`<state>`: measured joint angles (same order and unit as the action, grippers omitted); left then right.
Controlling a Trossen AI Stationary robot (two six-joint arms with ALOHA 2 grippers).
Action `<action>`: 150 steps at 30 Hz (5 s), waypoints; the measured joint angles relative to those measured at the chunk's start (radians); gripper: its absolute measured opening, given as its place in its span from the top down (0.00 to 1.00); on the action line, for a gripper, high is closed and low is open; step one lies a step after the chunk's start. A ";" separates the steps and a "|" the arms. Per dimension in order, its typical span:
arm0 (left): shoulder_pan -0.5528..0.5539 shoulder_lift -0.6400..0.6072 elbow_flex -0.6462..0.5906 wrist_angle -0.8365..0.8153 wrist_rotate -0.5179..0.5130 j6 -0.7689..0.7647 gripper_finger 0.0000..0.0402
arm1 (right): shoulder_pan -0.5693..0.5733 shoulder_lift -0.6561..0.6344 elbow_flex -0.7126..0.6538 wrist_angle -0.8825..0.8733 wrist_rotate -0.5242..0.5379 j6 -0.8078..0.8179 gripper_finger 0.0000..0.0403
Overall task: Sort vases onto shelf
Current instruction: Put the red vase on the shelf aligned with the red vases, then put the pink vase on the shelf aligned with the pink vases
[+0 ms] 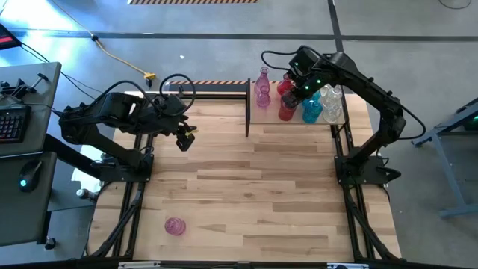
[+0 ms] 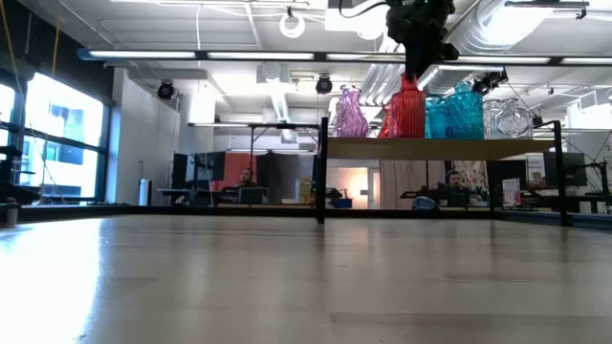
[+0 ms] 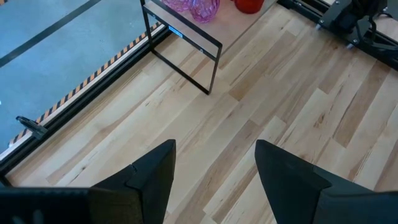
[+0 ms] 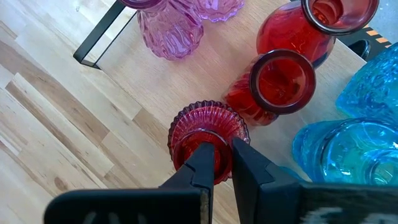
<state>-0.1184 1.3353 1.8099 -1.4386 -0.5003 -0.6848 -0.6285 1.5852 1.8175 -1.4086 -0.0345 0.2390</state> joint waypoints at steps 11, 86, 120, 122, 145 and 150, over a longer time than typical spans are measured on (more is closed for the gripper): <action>0.000 0.000 0.000 0.000 0.000 -0.002 0.47 | 0.000 0.000 0.000 0.000 -0.002 0.004 0.90; 0.000 0.000 0.000 0.000 0.000 -0.002 0.47 | -0.027 -0.005 0.038 0.005 -0.010 -0.018 0.73; 0.000 0.000 0.000 0.000 0.000 -0.001 0.47 | 0.062 -0.193 0.151 -0.154 0.026 -0.064 0.73; 0.000 0.000 0.000 0.000 0.000 -0.002 0.47 | 0.077 -0.235 0.151 -0.152 0.037 -0.065 0.73; 0.000 0.000 0.000 0.000 0.000 0.000 0.47 | 0.169 -0.925 -0.626 0.507 -0.073 -0.082 0.73; 0.000 0.000 0.000 0.000 0.000 0.001 0.47 | 0.184 -1.025 -0.798 0.614 -0.103 -0.040 0.73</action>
<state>-0.1184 1.3350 1.8099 -1.4387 -0.5003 -0.6842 -0.4447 0.5604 1.0197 -0.7941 -0.1373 0.1994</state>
